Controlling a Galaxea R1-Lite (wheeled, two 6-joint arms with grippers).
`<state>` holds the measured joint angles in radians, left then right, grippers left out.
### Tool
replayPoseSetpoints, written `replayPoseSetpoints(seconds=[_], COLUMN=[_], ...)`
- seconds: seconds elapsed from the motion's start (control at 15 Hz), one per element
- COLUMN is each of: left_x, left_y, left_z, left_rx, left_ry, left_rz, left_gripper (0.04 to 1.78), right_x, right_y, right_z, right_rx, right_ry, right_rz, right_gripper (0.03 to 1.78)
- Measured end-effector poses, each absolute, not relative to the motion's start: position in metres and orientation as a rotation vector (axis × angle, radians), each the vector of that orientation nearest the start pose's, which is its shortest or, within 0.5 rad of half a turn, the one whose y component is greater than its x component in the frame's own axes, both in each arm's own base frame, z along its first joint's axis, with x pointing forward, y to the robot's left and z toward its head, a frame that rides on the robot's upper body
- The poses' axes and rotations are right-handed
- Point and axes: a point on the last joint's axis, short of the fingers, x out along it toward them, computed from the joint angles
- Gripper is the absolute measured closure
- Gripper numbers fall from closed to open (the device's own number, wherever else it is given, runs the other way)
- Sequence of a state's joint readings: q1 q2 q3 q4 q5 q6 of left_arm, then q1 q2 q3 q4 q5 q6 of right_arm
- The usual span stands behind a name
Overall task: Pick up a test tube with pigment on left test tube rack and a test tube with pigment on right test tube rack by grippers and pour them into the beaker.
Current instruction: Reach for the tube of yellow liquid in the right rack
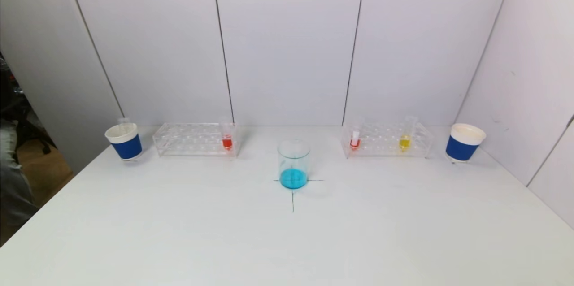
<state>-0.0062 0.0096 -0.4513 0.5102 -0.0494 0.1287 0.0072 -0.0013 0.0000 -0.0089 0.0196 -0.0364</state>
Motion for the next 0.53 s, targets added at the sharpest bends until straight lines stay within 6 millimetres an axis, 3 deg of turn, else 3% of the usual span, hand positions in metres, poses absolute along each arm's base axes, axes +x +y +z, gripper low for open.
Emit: replayPoseSetpoints(seconds=[0.4,0.53], left_x=[-0.032,-0.025], left_y=[0.000,0.000], left_z=[0.088,0.083], left_rx=[0.142,0.134], left_ry=[0.050,-0.029], left_rz=[-0.030,-0.025], left_gripper=[0.06,0.06], right_x=[-0.023,-0.023], right_y=[0.000,0.000], right_z=[0.076,0.076], right_rx=[-0.036,-0.036], right_ry=[-0.011,-0.011], right_rz=[0.027,0.027], right_gripper=[0.04,0.04])
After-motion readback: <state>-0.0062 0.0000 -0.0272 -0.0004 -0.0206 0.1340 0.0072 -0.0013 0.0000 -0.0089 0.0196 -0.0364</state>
